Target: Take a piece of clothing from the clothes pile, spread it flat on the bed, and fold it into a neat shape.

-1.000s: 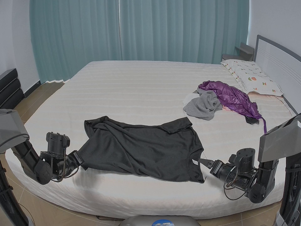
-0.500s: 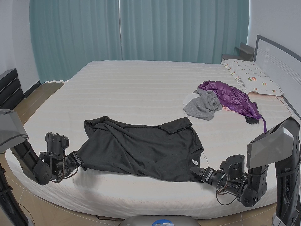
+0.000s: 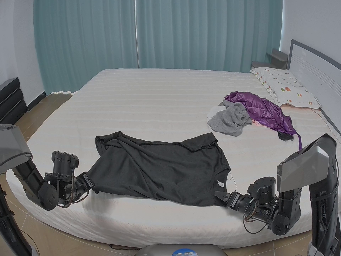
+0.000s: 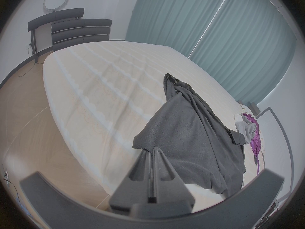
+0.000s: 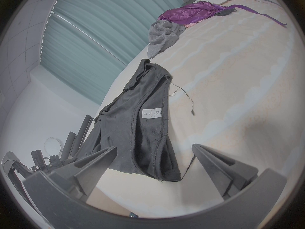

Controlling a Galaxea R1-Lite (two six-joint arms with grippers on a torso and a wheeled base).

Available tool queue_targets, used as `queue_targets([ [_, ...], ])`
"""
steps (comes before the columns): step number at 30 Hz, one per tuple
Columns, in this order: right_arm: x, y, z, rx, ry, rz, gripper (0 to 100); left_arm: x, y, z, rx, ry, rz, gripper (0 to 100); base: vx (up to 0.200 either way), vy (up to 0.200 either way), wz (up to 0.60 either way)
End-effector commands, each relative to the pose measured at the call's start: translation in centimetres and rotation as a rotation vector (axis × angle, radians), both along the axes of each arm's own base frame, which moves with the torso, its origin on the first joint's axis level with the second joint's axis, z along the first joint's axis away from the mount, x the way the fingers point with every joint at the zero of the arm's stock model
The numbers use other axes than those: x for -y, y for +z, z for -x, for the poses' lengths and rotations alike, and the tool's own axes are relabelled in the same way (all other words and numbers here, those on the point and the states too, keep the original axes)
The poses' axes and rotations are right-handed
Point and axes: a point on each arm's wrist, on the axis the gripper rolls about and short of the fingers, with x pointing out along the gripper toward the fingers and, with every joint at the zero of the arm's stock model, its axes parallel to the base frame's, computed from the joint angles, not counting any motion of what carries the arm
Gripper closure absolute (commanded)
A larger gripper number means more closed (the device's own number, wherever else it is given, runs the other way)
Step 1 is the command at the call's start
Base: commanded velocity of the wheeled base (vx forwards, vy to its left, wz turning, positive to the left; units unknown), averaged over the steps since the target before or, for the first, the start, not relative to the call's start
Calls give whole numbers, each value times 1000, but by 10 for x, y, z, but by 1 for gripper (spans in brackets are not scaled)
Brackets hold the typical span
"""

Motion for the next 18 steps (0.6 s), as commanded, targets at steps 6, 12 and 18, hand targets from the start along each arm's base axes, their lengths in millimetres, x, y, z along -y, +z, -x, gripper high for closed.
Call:
queue_targets([
  [6, -2, 0, -3, 16, 21, -16, 100, 3, -12, 12, -60, -31, 19, 100, 0, 0, 0],
  [12, -1, 2, -5, 24, 12, -22, 100, 6, -15, 14, -81, -64, 42, 100, 0, 0, 0],
  [18, -1, 18, -9, 83, 0, -40, 100, 6, -14, 13, -64, -65, 45, 100, 0, 0, 0],
])
